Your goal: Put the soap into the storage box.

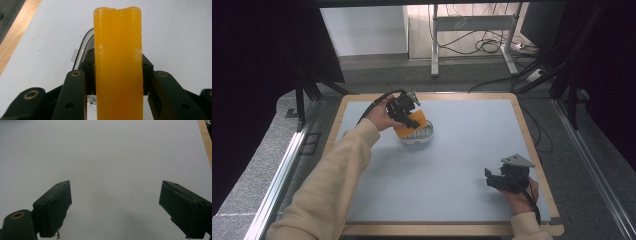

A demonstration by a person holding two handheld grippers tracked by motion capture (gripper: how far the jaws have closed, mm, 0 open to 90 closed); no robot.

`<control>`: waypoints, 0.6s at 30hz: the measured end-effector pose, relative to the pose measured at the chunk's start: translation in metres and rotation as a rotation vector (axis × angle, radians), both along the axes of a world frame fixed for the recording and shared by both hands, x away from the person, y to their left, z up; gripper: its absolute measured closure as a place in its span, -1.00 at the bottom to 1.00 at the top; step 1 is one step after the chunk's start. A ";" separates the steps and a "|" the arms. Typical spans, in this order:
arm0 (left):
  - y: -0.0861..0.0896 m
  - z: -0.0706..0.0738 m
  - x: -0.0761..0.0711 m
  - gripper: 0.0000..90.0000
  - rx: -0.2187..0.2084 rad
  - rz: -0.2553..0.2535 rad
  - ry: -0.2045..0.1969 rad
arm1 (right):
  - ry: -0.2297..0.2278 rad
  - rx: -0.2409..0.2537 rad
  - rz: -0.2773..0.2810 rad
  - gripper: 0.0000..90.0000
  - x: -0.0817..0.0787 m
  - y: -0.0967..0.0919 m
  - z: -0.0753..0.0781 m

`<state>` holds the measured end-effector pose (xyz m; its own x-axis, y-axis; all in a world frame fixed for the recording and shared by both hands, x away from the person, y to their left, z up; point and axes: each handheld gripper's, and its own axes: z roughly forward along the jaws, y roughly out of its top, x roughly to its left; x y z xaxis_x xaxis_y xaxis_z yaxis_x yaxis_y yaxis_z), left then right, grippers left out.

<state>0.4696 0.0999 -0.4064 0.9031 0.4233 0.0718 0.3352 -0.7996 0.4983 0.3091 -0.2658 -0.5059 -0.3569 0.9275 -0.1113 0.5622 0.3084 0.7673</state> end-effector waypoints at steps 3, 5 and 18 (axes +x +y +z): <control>-0.002 -0.001 0.003 0.39 0.014 -0.004 -0.001 | 0.000 0.004 -0.002 -0.75 0.000 -0.001 0.000; -0.003 -0.001 0.006 0.39 0.012 -0.003 -0.003 | -0.002 0.004 -0.006 -0.74 0.000 -0.002 0.000; -0.013 -0.004 0.016 0.39 0.035 -0.034 0.000 | -0.003 0.008 -0.011 -0.74 0.000 -0.005 0.001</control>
